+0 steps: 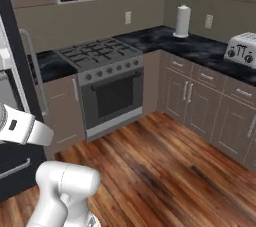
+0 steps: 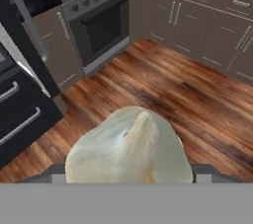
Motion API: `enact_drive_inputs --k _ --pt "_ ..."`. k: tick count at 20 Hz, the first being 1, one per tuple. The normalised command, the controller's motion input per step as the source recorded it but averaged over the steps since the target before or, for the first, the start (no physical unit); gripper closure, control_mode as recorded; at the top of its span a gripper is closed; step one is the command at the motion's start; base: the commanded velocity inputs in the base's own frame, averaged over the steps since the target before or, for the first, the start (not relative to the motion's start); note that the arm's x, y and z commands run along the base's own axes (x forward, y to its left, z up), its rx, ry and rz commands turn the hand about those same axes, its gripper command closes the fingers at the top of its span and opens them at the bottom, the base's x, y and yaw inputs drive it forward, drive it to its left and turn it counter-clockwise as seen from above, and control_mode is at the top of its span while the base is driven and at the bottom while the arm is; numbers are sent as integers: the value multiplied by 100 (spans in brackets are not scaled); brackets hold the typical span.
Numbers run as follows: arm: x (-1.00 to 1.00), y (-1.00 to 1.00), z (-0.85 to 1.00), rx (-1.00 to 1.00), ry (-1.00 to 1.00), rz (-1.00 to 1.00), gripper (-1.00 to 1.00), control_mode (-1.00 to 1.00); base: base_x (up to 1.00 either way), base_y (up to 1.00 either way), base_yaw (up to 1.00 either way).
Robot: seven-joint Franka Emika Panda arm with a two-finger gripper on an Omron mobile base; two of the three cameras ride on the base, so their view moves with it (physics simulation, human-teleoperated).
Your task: Gather the onion and garlic from the fridge and place them on a tray on the dining counter. Then gather the fishs from the fridge and place them on the other tray.
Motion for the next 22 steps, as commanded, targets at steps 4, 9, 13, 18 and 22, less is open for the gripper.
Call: enact_drive_inputs --k 4,9,13,18,22 --pt "0 0 0 0 0 0 100 100 -28 -19 -56" --pt "0 0 0 0 0 0 100 100 -24 -19 -55" --pt "0 0 0 0 0 0 100 100 -21 -23 -54" --pt "0 0 0 0 0 0 100 100 -16 -22 -53" --pt "0 0 0 0 0 0 100 100 -6 -20 -52"
